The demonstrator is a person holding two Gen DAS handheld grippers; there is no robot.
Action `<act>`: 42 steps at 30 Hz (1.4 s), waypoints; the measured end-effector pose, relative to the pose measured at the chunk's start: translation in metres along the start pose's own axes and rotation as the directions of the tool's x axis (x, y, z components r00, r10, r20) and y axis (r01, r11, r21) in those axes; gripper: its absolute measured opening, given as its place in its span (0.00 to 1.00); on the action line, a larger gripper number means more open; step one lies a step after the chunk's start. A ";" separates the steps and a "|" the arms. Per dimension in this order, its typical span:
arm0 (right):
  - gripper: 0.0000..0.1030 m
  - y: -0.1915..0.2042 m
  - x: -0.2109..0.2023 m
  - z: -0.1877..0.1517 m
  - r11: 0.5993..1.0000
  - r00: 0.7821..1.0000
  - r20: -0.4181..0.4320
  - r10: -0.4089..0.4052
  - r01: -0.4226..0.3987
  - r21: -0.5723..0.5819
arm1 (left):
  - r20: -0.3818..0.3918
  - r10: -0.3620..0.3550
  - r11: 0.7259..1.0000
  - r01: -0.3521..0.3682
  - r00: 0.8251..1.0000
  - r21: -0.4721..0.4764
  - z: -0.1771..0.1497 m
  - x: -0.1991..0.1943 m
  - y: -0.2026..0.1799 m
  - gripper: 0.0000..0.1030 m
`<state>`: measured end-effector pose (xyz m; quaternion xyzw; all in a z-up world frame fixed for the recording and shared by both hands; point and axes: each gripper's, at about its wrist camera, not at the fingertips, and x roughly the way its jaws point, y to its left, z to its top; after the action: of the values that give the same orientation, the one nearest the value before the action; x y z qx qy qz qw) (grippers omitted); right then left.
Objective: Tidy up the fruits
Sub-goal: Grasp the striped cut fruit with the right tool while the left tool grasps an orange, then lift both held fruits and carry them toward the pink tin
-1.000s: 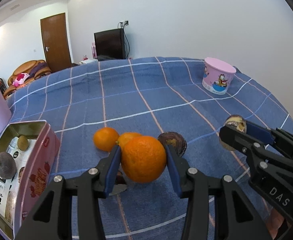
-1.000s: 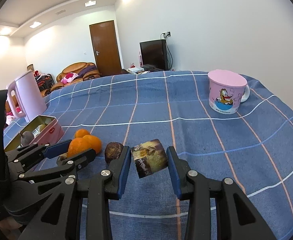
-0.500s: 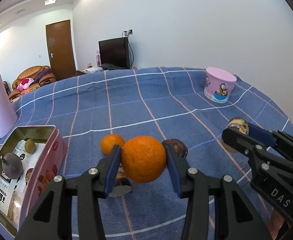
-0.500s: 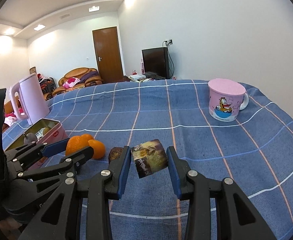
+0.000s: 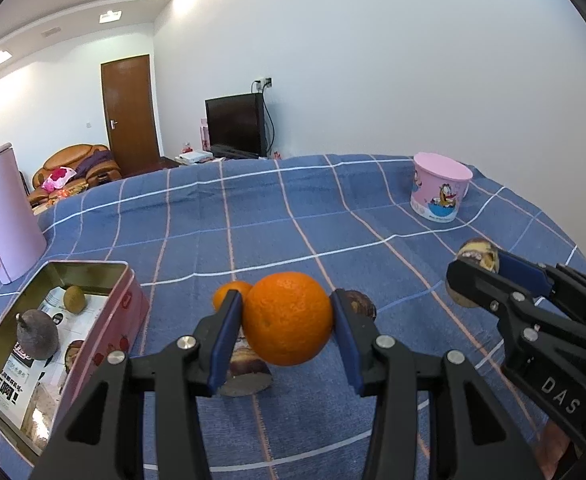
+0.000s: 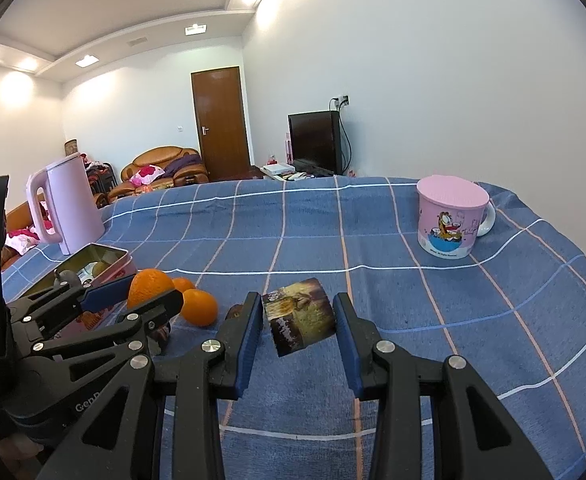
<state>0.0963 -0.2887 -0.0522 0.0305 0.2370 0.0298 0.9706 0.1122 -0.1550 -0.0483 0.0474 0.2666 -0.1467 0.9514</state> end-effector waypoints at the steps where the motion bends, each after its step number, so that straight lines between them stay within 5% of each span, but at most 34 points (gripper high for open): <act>1: 0.37 0.000 0.000 0.000 1.000 1.000 0.002 0.000 0.000 -0.001 | 0.004 0.002 1.000 -0.002 1.000 -0.001 0.000 -0.001 0.000 0.46; 42: 0.37 0.010 -0.026 -0.002 0.999 0.990 0.142 0.010 -0.003 -0.051 | 0.176 0.046 0.999 -0.040 0.983 -0.037 -0.006 -0.037 0.007 0.46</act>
<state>0.0718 -0.2807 -0.0416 0.0090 0.1665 0.0366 0.9853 0.0813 -0.1376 -0.0342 0.0241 0.1826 -0.1253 0.9749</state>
